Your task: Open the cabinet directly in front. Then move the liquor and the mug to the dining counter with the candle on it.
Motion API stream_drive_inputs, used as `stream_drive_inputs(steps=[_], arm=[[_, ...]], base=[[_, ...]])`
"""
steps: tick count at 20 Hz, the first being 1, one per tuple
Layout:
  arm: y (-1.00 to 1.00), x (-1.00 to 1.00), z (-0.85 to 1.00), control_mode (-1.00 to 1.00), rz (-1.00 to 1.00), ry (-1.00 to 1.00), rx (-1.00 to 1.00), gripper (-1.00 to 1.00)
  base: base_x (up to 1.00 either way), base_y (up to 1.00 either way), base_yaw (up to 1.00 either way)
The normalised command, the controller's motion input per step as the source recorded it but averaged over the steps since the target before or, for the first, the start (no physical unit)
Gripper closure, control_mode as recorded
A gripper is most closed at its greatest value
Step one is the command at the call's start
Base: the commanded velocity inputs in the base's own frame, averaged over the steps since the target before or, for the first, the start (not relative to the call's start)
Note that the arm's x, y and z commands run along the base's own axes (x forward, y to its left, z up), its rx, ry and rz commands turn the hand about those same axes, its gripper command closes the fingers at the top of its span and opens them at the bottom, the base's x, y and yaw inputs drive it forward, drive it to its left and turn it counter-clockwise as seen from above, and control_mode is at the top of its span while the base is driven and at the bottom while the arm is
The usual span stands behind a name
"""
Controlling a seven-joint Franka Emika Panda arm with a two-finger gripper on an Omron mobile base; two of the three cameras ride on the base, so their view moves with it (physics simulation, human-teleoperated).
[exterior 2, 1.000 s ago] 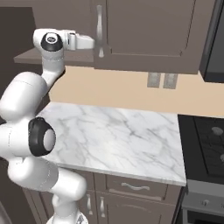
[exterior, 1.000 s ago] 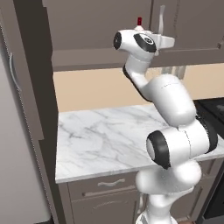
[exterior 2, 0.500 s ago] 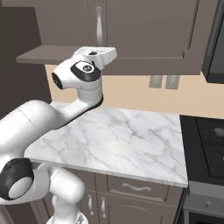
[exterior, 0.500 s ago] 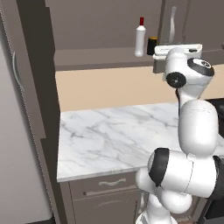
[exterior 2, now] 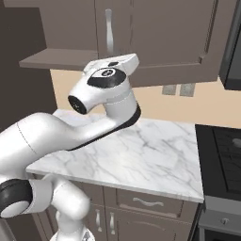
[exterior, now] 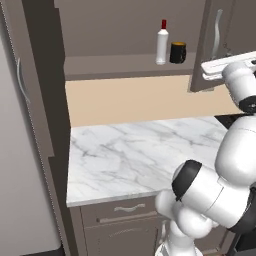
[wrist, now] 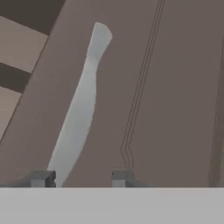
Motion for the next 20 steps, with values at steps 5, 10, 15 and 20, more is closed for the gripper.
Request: stream_drive_inputs(steps=[5, 10, 15, 20], arm=[[-1.00, -0.46, 0.00, -1.00, -0.40, 0.00, 0.07, 1.00], [-1.00, -0.48, 0.00, -1.00, -0.39, 0.00, 0.07, 1.00], [-0.98, -0.55, 0.00, -1.00, -0.38, -0.02, 0.08, 1.00], [-0.11, -0.99, 0.00, -1.00, -0.35, -0.13, 0.16, 1.00]], base=[[0.00, 0.00, 0.00], [0.00, 0.00, 0.00], [0.00, 0.00, 0.00], [0.00, 0.00, 0.00]])
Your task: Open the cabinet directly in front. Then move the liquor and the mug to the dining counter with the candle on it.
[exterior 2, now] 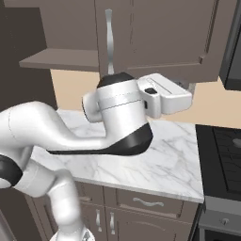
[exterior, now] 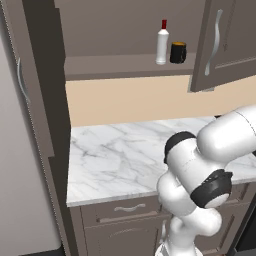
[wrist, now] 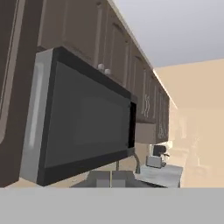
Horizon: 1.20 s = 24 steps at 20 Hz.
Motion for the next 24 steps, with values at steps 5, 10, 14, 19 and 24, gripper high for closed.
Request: stream_drive_inputs(steps=[5, 10, 14, 19, 24], arm=[[0.71, -0.85, 0.01, -1.00, -0.28, -0.05, 0.03, 1.00], [1.00, -0.46, 0.04, -1.00, -0.30, -0.03, 0.01, 1.00], [0.86, -0.05, 0.23, -1.00, -0.25, 0.00, 0.10, 1.00], [0.20, 0.02, 0.17, -1.00, -0.18, -0.02, 0.24, 1.00], [-0.10, 0.00, 0.12, -1.00, -0.11, -0.29, 0.51, 1.00]], base=[[0.00, 0.00, 0.00], [0.00, 0.00, 0.00], [0.00, 0.00, 0.00], [0.00, 0.00, 0.00], [0.00, 0.00, 0.00]])
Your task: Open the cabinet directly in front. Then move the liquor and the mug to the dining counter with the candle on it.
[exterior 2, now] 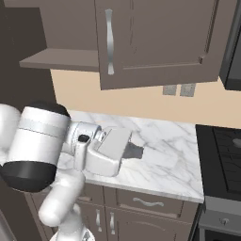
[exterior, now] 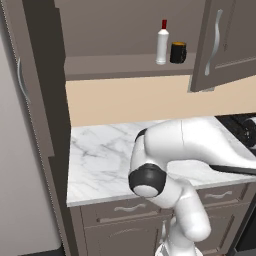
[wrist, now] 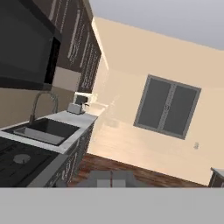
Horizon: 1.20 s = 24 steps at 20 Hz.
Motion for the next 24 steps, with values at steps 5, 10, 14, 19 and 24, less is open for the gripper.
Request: stream_drive_inputs(steps=[5, 10, 14, 19, 24], arm=[[-0.01, 0.00, 0.21, -1.00, -0.11, -0.53, 0.50, 1.00], [0.06, -0.04, 0.45, -1.00, -0.15, -0.67, 0.28, 1.00], [0.19, 0.10, 0.51, -1.00, -0.19, -0.56, 0.18, 1.00], [0.18, 0.35, 0.66, -1.00, -0.19, -0.44, 0.14, 1.00], [0.26, 0.53, 0.83, -1.00, -0.18, -0.39, 0.11, 1.00]], base=[[0.00, 0.00, 0.00], [0.00, 0.00, 0.00], [0.00, 0.00, 0.00], [0.00, 0.00, 0.00], [0.00, 0.00, 0.00]])
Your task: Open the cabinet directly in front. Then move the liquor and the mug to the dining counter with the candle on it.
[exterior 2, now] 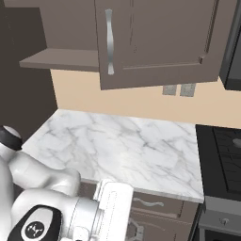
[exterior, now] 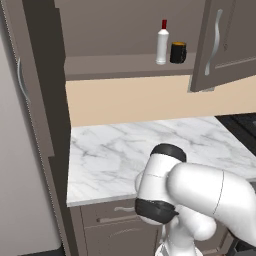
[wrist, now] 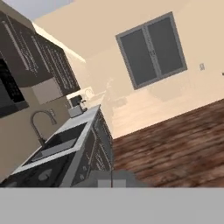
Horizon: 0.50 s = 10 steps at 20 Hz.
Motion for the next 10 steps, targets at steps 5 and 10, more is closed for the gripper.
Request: stream_drive_inputs(steps=[5, 10], arm=[[0.37, 0.74, 0.96, -1.00, -0.16, -0.24, 0.09, 1.00], [0.47, 0.79, 1.00, -1.00, -0.13, -0.08, 0.04, 1.00]], base=[[0.00, 0.00, 0.00], [0.00, 0.00, 0.00]])
